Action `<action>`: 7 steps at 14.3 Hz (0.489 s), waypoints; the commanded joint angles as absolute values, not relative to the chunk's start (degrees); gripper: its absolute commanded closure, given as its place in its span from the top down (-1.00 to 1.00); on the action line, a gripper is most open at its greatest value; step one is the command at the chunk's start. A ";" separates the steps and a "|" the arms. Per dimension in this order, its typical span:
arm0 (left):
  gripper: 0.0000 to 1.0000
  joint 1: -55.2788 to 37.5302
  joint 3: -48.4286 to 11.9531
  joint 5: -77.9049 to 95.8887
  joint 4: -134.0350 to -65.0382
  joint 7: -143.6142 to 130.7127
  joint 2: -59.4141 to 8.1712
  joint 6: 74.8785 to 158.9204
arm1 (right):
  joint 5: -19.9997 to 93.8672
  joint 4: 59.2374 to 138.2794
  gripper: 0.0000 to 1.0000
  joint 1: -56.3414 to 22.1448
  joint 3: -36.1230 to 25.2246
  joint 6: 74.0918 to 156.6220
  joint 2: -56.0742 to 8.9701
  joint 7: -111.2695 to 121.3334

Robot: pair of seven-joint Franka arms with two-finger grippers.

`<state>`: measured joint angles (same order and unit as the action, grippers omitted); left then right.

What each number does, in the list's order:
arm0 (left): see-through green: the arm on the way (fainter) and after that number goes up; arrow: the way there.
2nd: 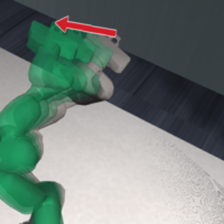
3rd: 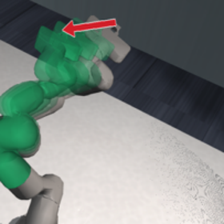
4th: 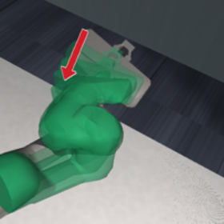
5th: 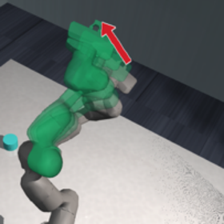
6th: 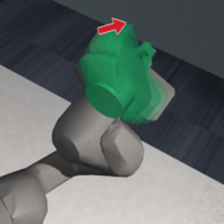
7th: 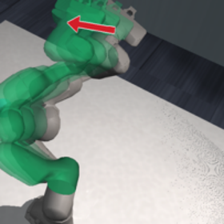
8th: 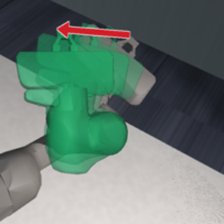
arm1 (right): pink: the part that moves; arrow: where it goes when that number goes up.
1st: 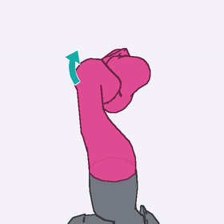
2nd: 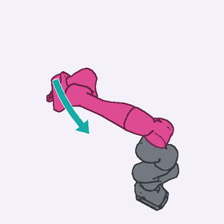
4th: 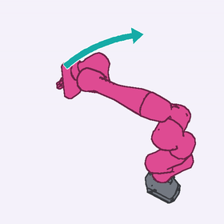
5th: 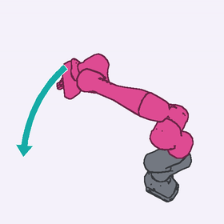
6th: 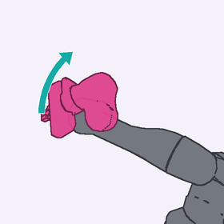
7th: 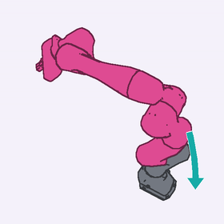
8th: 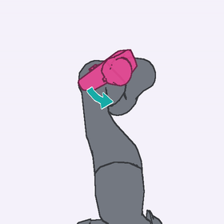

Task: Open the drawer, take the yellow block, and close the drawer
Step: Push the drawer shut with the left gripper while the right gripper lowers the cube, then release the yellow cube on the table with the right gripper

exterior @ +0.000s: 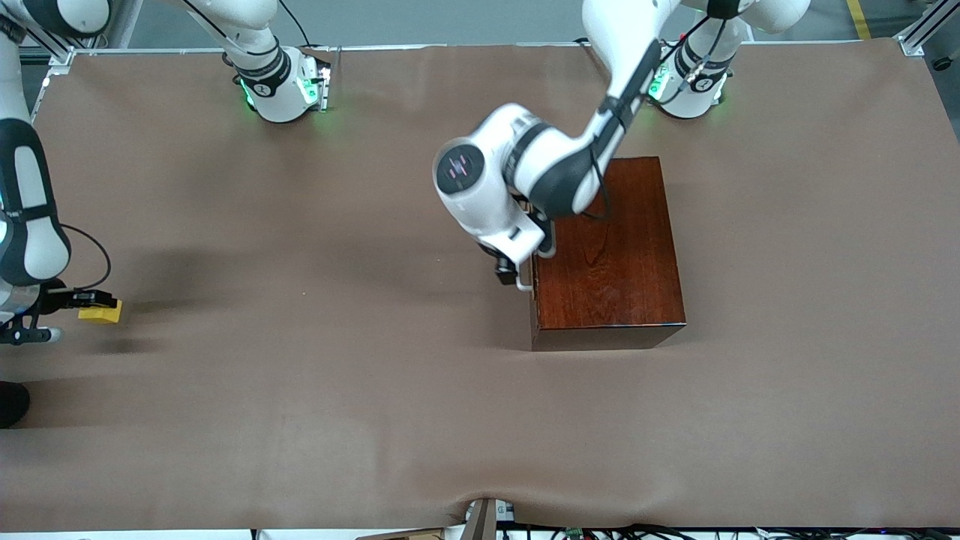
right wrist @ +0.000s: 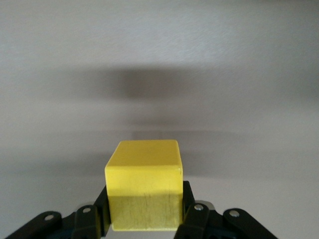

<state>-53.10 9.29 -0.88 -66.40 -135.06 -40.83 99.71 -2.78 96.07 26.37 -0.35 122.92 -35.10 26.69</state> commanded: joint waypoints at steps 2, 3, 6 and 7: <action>1.00 -52.22 10.28 -2.03 -65.83 -125.99 -33.42 100.02 | -3.43 100.02 -1.00 26.98 0.00 125.85 -33.22 26.46; 1.00 -49.42 10.20 -1.59 -66.18 -121.60 -32.70 99.76 | -3.43 99.93 -1.00 27.33 0.00 126.73 -33.74 26.46; 1.00 -40.81 9.93 1.31 -66.97 -106.84 -31.12 98.97 | -3.43 99.76 -0.60 27.51 0.00 130.68 -35.67 26.46; 1.00 -37.56 10.02 1.49 -67.15 -101.74 -30.50 98.53 | -3.25 99.49 -0.08 27.42 0.09 131.56 -36.03 26.37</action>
